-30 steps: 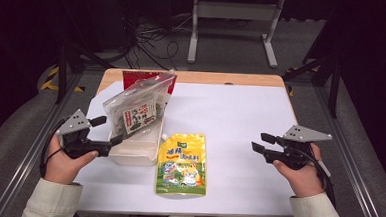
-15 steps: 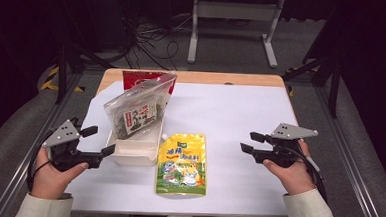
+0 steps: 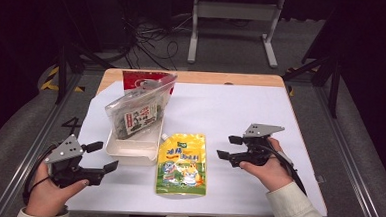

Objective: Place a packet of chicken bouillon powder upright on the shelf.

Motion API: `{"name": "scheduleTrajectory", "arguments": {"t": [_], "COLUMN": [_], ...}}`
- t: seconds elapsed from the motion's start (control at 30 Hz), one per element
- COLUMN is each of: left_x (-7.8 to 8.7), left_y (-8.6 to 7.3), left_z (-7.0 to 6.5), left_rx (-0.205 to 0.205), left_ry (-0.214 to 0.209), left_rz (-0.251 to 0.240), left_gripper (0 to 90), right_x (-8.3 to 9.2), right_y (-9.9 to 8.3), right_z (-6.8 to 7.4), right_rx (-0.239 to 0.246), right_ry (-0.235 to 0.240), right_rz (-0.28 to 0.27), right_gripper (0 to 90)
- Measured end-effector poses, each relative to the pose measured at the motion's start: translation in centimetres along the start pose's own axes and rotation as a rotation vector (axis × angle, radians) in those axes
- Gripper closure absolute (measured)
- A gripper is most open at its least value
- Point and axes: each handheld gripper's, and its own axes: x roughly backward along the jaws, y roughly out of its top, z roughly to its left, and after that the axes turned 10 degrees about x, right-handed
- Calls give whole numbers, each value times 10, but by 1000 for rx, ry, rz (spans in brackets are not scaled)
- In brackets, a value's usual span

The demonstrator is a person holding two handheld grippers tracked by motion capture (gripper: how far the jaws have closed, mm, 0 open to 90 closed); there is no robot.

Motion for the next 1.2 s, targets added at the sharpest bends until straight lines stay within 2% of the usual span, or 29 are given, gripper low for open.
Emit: {"name": "scheduleTrajectory", "arguments": {"t": [0.1, 0.2, 0.33, 0.47, 0.8, 1.0, 1.2], "left_x": [-1, -3, -7, -9, -17, -20, -22], "left_y": [-1, -2, -2, -2, -2, -1, -1], "left_z": [-3, -6, -10, -14, -16, -16, -15], "left_rx": [1, 2, -11, -4, -19, -23, -21], "left_ry": [-13, -26, -34, -55, -77, -78, -72], "left_rz": [-2, 11, 23, 33, 50, 53, 52], "left_gripper": [218, 232, 244, 246, 246, 241, 236], "right_x": [-11, -18, -28, -37, -56, -65, -72], "right_y": [1, 0, -2, -4, -10, -13, -15], "right_z": [1, 1, 0, 0, -1, -2, -2], "right_rx": [-17, -38, -54, -43, -40, -49, -44], "right_ry": [13, 26, 50, 50, 74, 98, 116], "right_rz": [14, 42, 69, 91, 143, 195, 216], "right_gripper": [266, 298, 312, 304, 301, 295, 303]}}
